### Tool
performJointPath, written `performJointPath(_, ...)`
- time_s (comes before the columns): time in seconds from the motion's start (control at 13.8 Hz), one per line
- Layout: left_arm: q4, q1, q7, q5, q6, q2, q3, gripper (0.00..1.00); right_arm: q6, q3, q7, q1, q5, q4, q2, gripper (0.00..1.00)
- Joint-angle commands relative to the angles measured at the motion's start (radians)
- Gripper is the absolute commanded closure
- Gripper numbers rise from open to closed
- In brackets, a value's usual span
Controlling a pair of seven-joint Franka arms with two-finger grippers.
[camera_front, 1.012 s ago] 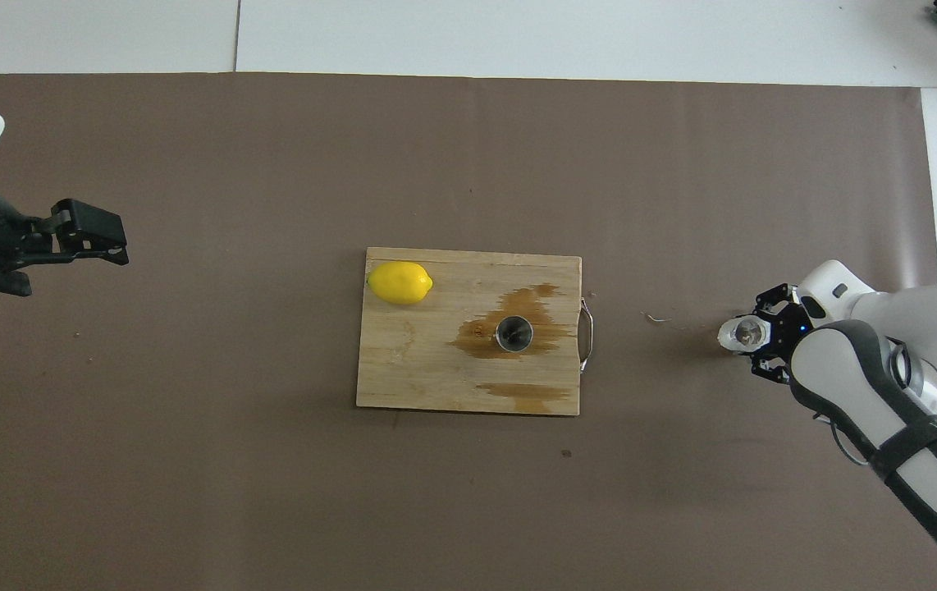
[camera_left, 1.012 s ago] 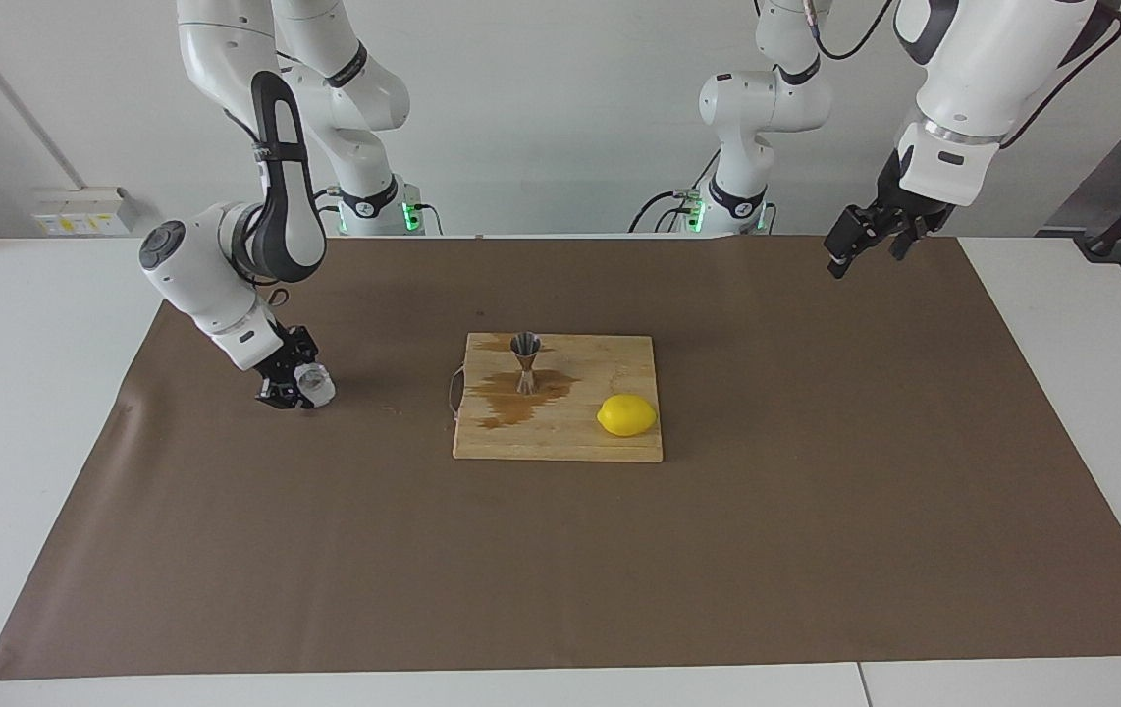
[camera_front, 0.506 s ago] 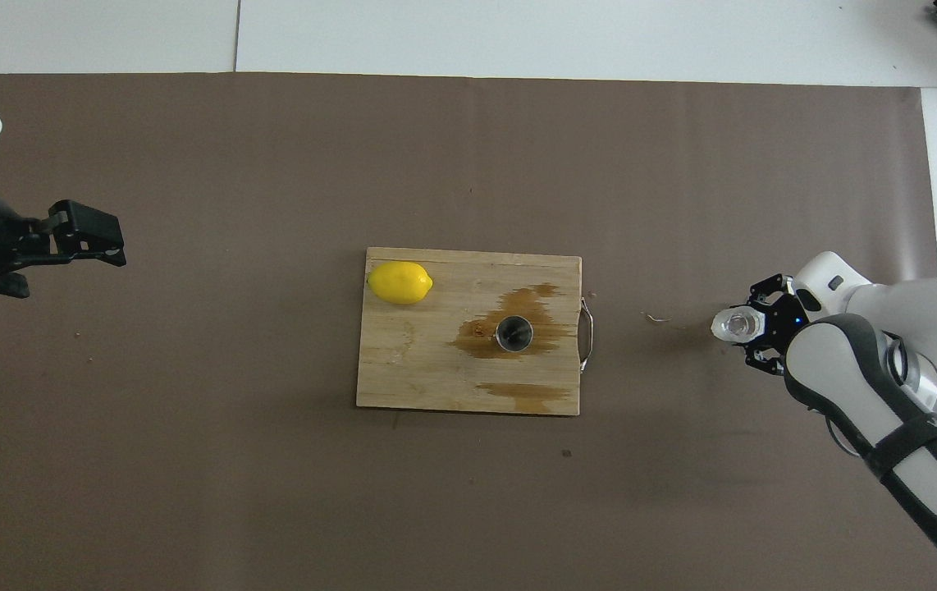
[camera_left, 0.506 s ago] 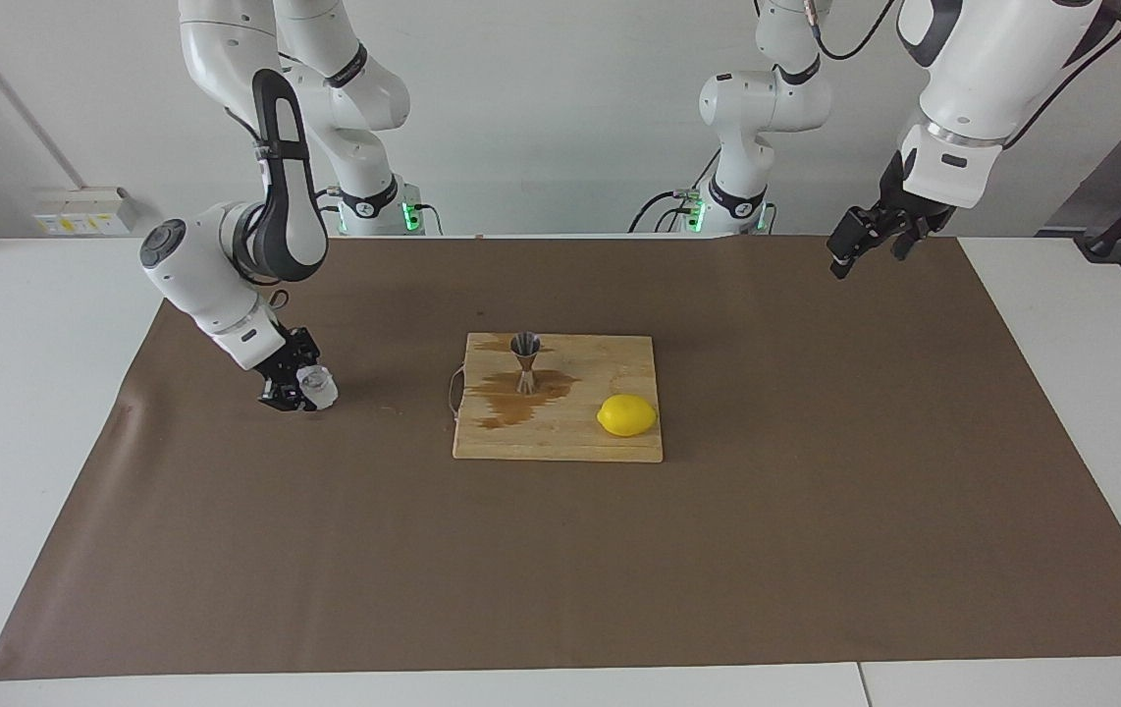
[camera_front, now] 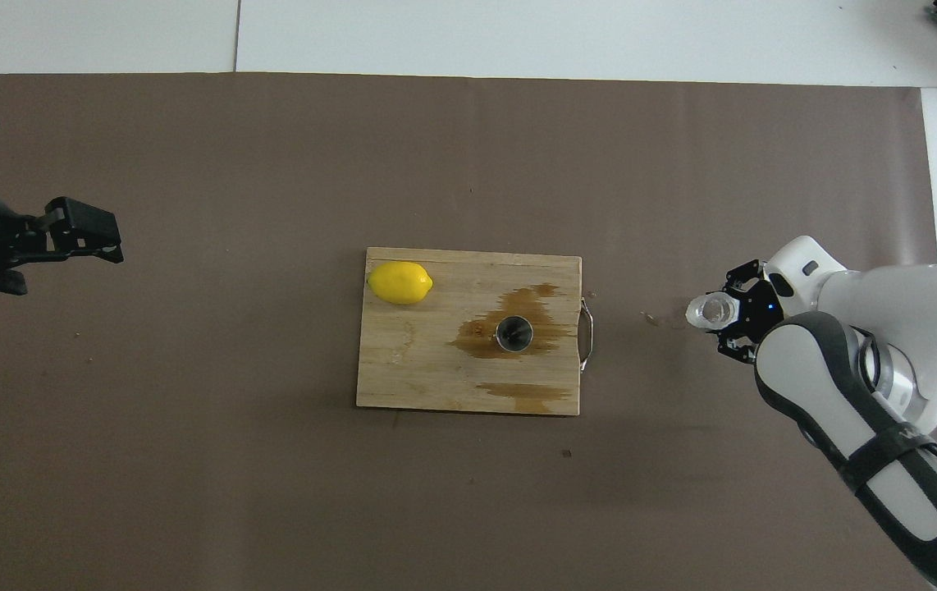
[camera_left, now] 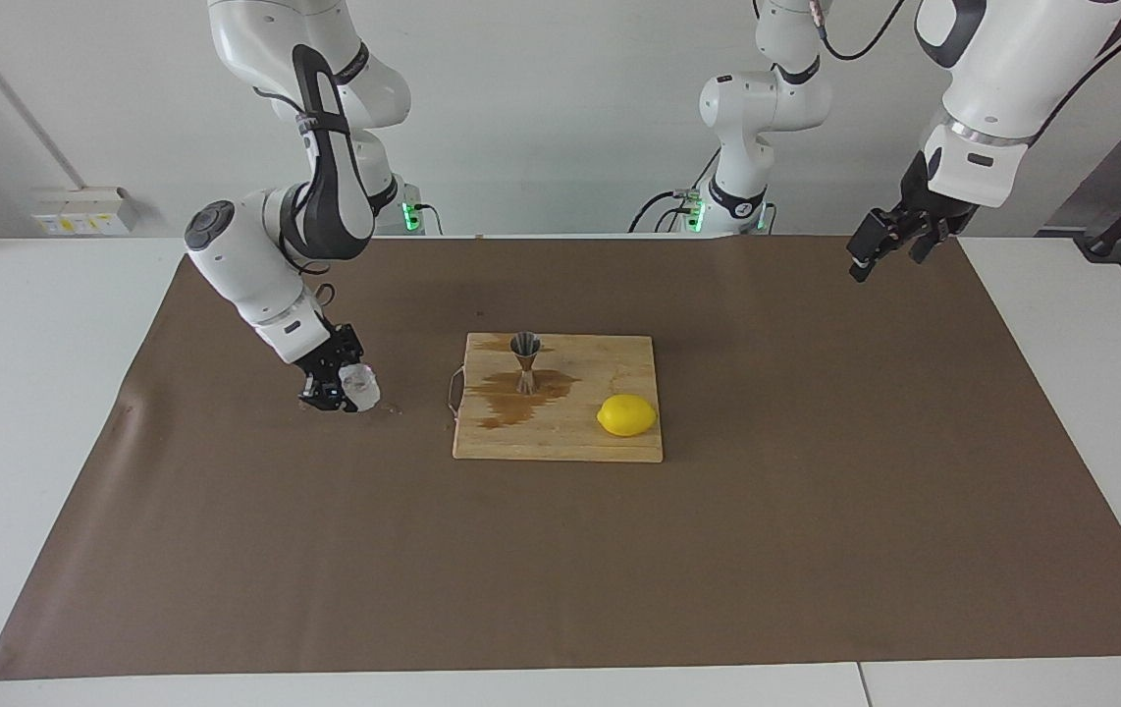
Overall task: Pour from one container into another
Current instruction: 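Carry the white cup with the right gripper above the metal cup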
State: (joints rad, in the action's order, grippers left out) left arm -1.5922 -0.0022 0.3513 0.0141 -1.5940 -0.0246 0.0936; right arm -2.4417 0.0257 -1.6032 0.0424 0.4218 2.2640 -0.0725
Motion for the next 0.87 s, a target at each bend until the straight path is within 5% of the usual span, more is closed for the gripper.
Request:
performJointPath(0.0, -0.006, 0.056, -0.021, 0.003, -0.003, -0.005, 0.063, 0.0, 0.018, 0.0, 0.087, 0.034, 0.009, -0.014, 0.022, 1.0)
performJointPath(0.79, 0.006, 0.044, -0.101, 0.003, 0.068, -0.029, 0.041, 0.0, 0.078, 0.003, 0.517, 0.194, -0.265, -0.127, 0.03, 1.0)
